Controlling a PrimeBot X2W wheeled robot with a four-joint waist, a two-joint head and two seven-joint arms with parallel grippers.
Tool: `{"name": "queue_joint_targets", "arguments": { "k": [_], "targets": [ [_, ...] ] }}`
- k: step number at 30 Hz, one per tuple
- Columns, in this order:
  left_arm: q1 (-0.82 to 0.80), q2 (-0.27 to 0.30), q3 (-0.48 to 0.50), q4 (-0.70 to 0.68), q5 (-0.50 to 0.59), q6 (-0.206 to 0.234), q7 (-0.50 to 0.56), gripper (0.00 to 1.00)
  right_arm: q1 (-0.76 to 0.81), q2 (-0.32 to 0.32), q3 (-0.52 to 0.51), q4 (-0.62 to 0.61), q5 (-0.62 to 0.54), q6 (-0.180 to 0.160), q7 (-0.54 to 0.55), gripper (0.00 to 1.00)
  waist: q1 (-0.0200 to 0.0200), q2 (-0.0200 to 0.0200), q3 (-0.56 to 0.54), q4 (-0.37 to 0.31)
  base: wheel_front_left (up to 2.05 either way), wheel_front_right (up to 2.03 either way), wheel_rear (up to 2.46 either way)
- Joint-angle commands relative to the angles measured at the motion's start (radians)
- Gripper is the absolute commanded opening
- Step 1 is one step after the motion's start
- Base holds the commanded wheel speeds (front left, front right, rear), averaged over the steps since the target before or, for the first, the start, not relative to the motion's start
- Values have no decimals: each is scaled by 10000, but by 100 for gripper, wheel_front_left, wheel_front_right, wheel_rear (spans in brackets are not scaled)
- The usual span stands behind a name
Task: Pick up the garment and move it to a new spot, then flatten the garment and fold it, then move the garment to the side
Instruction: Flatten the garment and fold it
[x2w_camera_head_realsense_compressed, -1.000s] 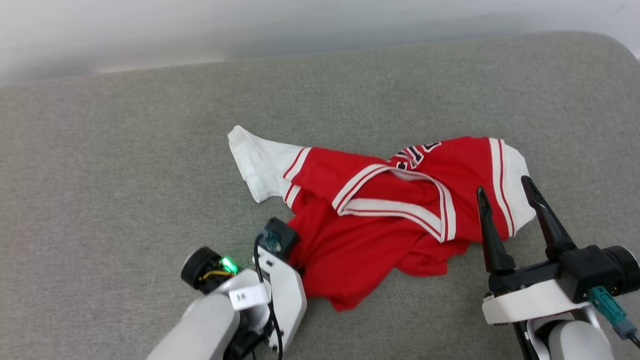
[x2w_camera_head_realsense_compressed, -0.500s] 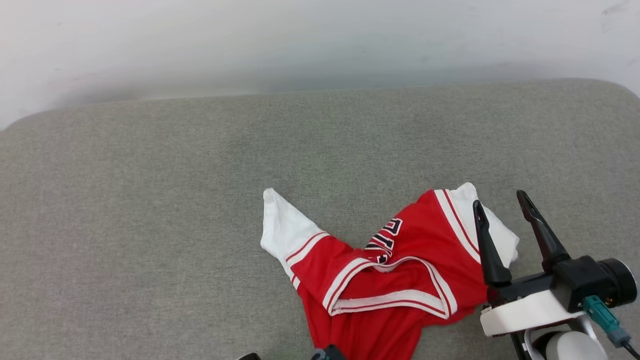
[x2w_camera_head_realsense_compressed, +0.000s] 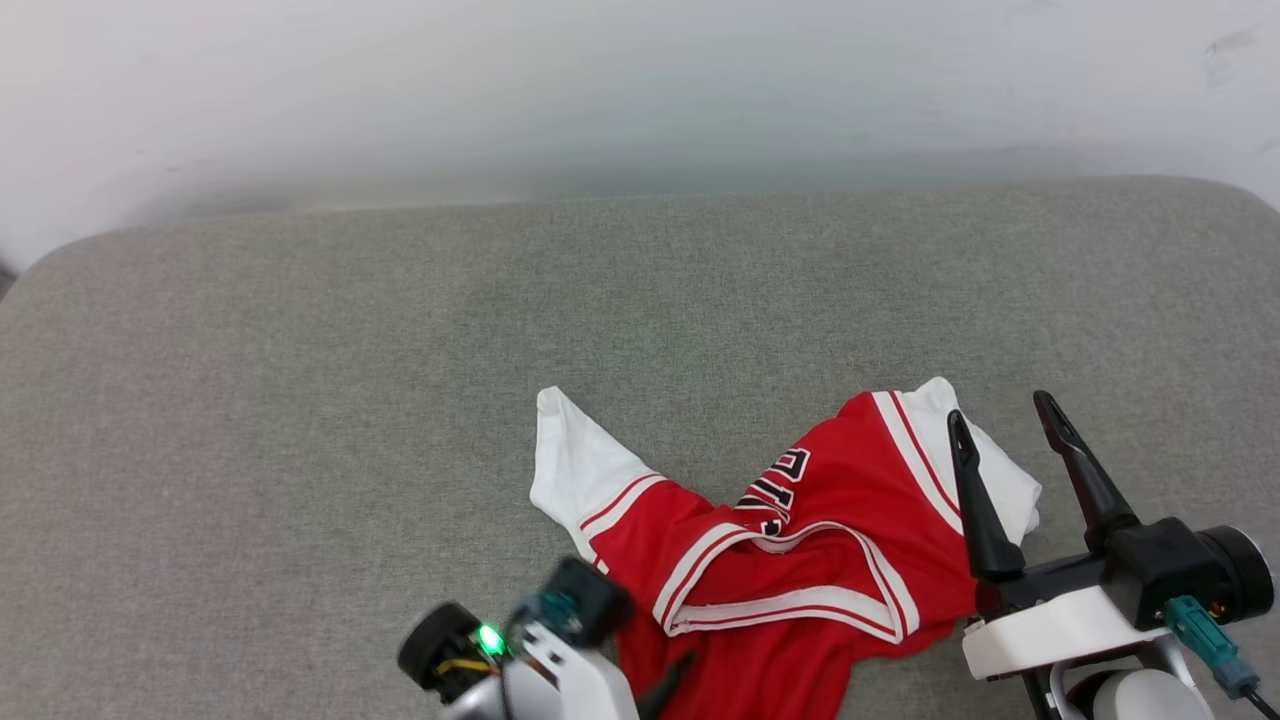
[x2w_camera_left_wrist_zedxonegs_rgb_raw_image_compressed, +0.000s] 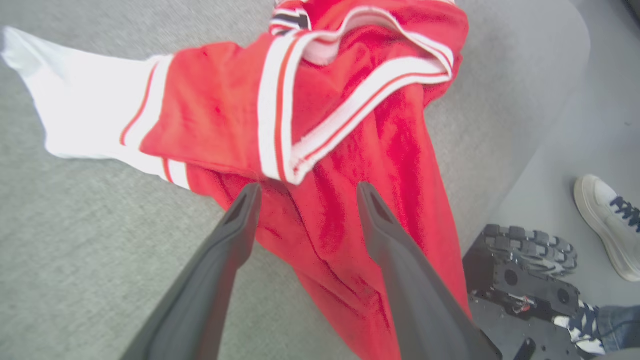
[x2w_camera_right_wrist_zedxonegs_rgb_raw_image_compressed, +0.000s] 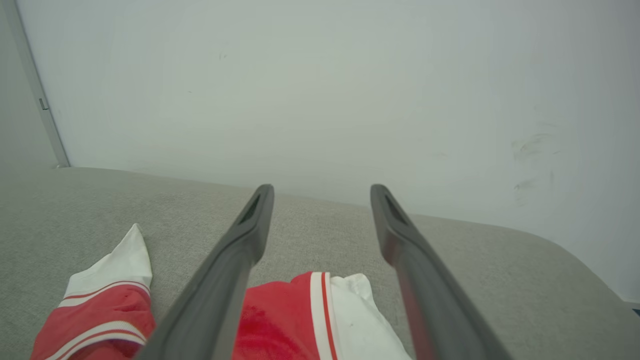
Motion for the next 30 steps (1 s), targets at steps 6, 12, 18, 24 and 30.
{"name": "queue_joint_targets", "arguments": {
  "k": [6,12,18,24,30],
  "targets": [
    [-383,295,1649,-357,172,841,-2114,100,130,20,-242,-60,-160,-3,-22,100,0,0,-214,61,0,0,0],
    [-51,385,3105,-182,315,1471,-4961,100,176,20,-452,-145,-216,-3,-20,100,0,0,-312,54,0,0,0],
    [531,380,3756,-189,333,1461,-6579,100,228,20,-524,-226,-226,-3,-20,100,0,0,-301,13,0,0,0],
    [684,534,4012,-151,319,1160,-6743,100,187,20,-554,-322,-213,-3,-20,100,0,0,29,-143,0,0,0],
    [-378,1056,3885,135,-23,456,-5568,100,-75,19,-755,-383,-246,-3,-20,100,0,0,566,-377,0,0,0]
  ]
}}
